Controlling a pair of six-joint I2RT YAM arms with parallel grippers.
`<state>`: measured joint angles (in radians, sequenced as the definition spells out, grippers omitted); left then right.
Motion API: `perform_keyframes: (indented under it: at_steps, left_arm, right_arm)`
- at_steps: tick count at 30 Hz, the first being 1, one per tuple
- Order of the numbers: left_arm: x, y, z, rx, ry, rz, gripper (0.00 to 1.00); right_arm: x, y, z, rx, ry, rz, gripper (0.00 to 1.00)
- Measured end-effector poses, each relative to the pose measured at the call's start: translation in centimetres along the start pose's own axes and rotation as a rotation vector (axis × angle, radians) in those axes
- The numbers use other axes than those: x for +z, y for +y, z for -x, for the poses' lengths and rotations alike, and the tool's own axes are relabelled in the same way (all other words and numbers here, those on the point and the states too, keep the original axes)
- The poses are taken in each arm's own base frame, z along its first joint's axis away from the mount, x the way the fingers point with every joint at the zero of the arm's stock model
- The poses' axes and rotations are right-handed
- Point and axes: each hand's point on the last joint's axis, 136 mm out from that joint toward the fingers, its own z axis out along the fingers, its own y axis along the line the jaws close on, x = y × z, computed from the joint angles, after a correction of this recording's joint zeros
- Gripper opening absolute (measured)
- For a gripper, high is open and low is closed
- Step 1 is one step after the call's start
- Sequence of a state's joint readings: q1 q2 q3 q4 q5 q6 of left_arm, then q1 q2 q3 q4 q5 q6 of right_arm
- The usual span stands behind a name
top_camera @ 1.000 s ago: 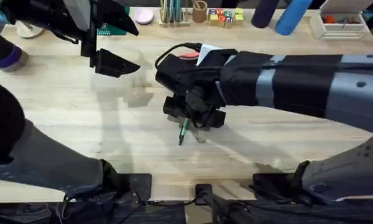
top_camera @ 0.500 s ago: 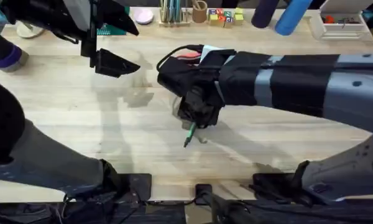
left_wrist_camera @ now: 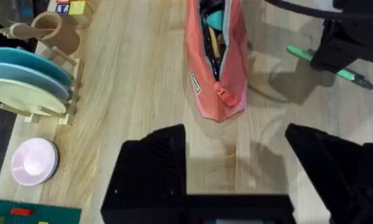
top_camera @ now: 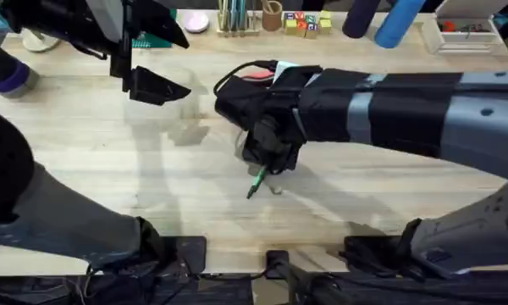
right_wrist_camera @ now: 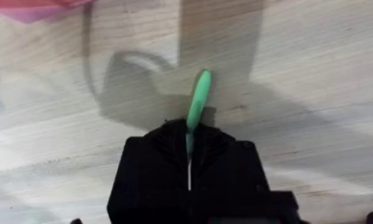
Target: Unzip the bag, pick up the pens from the table one at a time and place them inside, then zip the bag closed.
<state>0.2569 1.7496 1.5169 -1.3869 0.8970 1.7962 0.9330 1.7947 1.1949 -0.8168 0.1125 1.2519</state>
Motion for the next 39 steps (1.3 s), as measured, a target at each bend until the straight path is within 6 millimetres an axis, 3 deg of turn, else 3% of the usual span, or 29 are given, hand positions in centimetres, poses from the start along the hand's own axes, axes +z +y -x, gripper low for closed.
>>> perform_keyframes:
  at_steps: [6,17,28,33,39]
  left_arm:
    - [0.0,0.0,0.0,0.001,0.0,0.0,0.995]
    - [0.0,0.0,0.0,0.001,0.0,0.0,0.995]
    - [0.0,0.0,0.0,0.0,0.0,0.0,0.995]
    - [0.0,0.0,0.0,0.001,0.0,0.0,0.994]
    - [0.0,0.0,0.0,0.001,0.0,0.0,0.995]
  right_arm:
    - [-0.5,-1.4,1.0,0.05,0.03,-0.023,0.034]
    - [-7.4,-2.3,6.6,0.223,-0.073,0.181,0.034]
    - [-9.3,-0.1,12.3,0.312,-0.222,0.343,0.034]
    - [-10.9,1.4,15.6,0.204,-0.369,0.42,0.033]
    - [-12.4,1.7,18.4,0.019,-0.529,0.407,0.033]
